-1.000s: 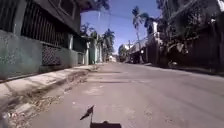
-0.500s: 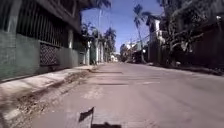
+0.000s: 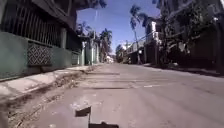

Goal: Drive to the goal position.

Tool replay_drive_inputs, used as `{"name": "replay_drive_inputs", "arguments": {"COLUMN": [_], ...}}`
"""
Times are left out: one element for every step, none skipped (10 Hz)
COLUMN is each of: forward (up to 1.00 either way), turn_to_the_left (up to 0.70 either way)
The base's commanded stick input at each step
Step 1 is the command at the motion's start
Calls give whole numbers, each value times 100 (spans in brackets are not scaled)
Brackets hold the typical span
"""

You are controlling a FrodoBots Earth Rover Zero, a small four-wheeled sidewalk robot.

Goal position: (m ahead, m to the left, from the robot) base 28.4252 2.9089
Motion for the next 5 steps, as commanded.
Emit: {"name": "replay_drive_inputs", "arguments": {"forward": [70,70,70,70,70], "turn_to_the_left": [-4,-3,-3,-3,-3]}}
